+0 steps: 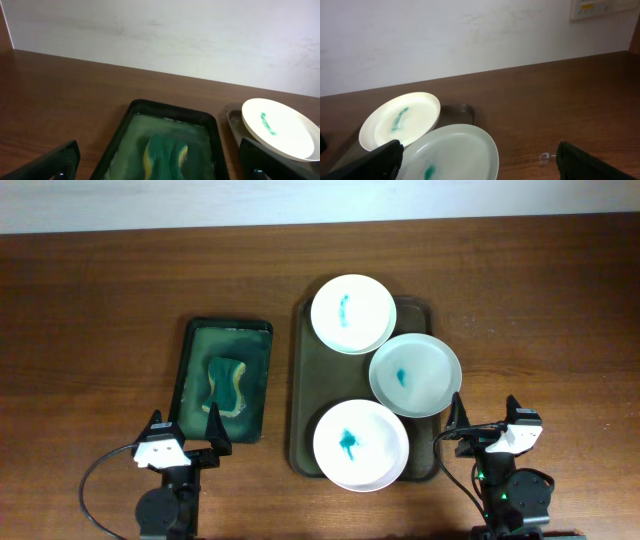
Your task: Clean dirty plates on tray and stack at the side
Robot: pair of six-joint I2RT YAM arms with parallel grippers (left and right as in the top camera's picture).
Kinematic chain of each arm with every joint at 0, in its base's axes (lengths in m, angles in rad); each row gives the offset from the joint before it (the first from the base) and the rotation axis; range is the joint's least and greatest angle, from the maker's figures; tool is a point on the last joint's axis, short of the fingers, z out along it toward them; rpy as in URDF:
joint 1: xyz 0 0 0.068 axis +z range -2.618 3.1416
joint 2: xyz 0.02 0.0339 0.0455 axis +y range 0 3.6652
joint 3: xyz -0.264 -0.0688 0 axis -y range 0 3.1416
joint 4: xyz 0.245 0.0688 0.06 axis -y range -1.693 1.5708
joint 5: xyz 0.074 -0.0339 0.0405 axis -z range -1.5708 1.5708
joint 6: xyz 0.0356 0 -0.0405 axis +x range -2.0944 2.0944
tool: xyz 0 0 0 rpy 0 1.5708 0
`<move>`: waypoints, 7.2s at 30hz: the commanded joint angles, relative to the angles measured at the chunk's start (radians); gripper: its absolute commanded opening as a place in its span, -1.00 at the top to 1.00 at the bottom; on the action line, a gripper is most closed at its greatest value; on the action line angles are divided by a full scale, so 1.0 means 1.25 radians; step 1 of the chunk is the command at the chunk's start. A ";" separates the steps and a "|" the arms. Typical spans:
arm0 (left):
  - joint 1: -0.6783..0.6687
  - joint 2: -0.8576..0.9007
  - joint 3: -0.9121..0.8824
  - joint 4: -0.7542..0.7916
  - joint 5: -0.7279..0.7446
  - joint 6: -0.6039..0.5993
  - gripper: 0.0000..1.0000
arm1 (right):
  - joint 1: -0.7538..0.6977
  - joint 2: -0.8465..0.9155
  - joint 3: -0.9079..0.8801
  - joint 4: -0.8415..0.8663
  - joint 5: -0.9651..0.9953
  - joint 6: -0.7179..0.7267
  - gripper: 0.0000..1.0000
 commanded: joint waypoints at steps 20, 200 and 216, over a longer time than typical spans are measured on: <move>0.005 -0.003 -0.003 0.000 -0.009 0.007 -0.99 | -0.006 -0.005 -0.007 -0.002 0.010 0.003 -0.96; -0.502 1.836 1.446 -0.516 0.376 -0.154 1.00 | 0.000 1.493 0.813 -0.392 -0.254 0.025 0.92; -0.496 1.866 1.516 -0.755 -0.204 -0.158 1.00 | 0.000 1.493 0.813 -0.400 -0.254 0.025 0.92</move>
